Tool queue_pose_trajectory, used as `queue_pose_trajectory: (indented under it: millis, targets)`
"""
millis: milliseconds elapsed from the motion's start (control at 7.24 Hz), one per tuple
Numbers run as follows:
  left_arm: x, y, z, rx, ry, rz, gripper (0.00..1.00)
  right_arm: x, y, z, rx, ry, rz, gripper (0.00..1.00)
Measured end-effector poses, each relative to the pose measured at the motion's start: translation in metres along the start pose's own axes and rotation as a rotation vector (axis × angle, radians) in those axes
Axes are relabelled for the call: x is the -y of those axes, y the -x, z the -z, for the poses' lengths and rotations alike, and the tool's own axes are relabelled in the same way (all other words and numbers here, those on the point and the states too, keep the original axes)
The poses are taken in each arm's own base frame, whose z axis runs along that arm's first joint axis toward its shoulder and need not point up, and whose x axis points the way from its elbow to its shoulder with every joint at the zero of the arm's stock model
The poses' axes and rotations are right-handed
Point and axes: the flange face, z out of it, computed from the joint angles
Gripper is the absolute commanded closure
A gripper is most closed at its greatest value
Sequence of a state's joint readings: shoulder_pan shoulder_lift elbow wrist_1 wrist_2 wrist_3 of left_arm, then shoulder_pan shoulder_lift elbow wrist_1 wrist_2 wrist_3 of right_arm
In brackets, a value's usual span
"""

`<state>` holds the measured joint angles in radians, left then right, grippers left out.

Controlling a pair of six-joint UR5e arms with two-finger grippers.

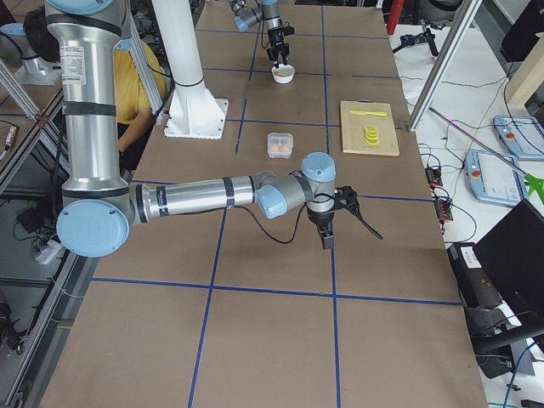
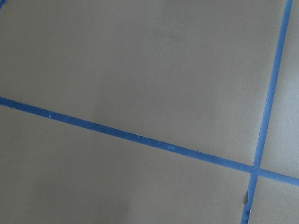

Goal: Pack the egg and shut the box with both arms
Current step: 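Lower the left gripper into the bowl and close on the brown egg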

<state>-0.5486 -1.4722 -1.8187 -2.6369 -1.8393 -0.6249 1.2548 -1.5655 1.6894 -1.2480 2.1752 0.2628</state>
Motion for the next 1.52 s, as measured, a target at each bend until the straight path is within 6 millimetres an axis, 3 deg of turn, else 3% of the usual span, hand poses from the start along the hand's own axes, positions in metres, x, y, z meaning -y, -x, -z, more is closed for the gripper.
queue_pose_trajectory:
  millis: [691,967,1243,1382,1520]
  targets:
    - [-0.003,-0.014,-0.024,-0.018,0.038,-0.011,0.36,-0.009,-0.005,-0.004,-0.002,0.013,-0.008,0.0]
    - [-0.002,-0.017,-0.031,-0.022,0.04,-0.013,0.45,-0.011,-0.007,-0.004,-0.003,0.015,-0.009,0.0]
    - [-0.003,-0.016,-0.033,-0.02,0.045,-0.012,0.46,-0.011,-0.007,-0.005,-0.005,0.015,-0.01,0.0]
    - [-0.004,-0.015,-0.035,-0.019,0.048,-0.017,0.53,-0.011,-0.007,-0.005,-0.005,0.016,-0.011,0.0]
    - [-0.005,-0.014,-0.035,-0.018,0.05,-0.03,0.69,-0.011,-0.007,-0.005,-0.005,0.016,-0.012,0.0]
